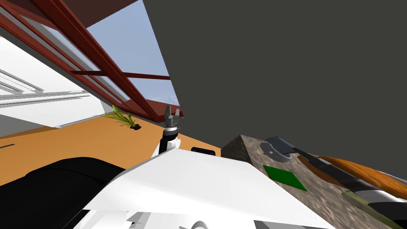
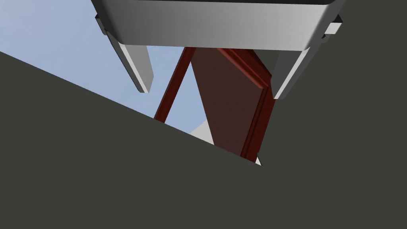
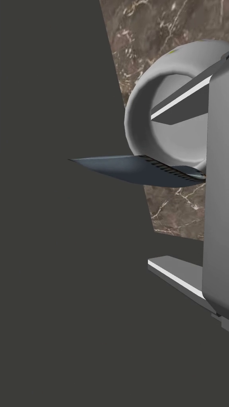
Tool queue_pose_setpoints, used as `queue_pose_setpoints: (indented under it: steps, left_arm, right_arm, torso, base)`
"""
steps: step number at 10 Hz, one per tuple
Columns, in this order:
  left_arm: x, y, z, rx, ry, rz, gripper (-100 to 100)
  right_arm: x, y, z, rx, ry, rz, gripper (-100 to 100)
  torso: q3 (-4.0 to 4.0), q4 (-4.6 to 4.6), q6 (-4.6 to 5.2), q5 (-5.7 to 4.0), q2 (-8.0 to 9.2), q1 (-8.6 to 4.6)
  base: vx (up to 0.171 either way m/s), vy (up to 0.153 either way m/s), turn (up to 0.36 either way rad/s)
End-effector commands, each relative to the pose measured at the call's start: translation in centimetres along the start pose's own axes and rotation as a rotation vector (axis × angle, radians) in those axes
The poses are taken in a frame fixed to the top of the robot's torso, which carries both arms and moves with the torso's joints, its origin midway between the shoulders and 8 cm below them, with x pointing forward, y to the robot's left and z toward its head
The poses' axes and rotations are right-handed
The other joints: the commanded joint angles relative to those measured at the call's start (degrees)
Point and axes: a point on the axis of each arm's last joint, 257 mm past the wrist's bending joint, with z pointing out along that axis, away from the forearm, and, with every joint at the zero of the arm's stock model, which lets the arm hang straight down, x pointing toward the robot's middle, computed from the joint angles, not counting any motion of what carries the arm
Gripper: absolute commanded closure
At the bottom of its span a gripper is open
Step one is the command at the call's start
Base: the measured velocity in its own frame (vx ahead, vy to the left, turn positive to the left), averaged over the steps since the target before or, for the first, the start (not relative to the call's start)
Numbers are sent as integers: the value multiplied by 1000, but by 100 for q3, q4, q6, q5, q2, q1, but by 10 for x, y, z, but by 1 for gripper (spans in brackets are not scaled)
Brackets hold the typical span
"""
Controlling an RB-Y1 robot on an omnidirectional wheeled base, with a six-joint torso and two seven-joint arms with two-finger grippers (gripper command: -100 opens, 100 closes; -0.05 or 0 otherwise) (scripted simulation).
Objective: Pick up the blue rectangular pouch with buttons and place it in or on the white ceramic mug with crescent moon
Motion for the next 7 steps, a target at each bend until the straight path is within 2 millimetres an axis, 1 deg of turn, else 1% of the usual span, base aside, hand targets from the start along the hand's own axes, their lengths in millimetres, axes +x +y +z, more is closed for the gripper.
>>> queue_pose_setpoints:
  steps: [1, 2, 7]
  left_arm:
    - [0, 0, 0, 0, 0, 0, 0]
    - [0, 0, 0, 0, 0, 0, 0]
    - [0, 0, 0, 0, 0, 0, 0]
  right_arm:
    - [0, 0, 0, 0, 0, 0, -100]
    - [0, 0, 0, 1, 0, 0, 0]
    - [0, 0, 0, 1, 0, 0, 0]
  torso:
    - [0, 0, 0, 0, 0, 0]
    - [0, 0, 0, -2, 0, -7]
    - [0, 0, 0, -4, 1, -14]
  base:
    - [0, 13, 0]
    - [0, 0, 0]
    - [0, 0, 0]
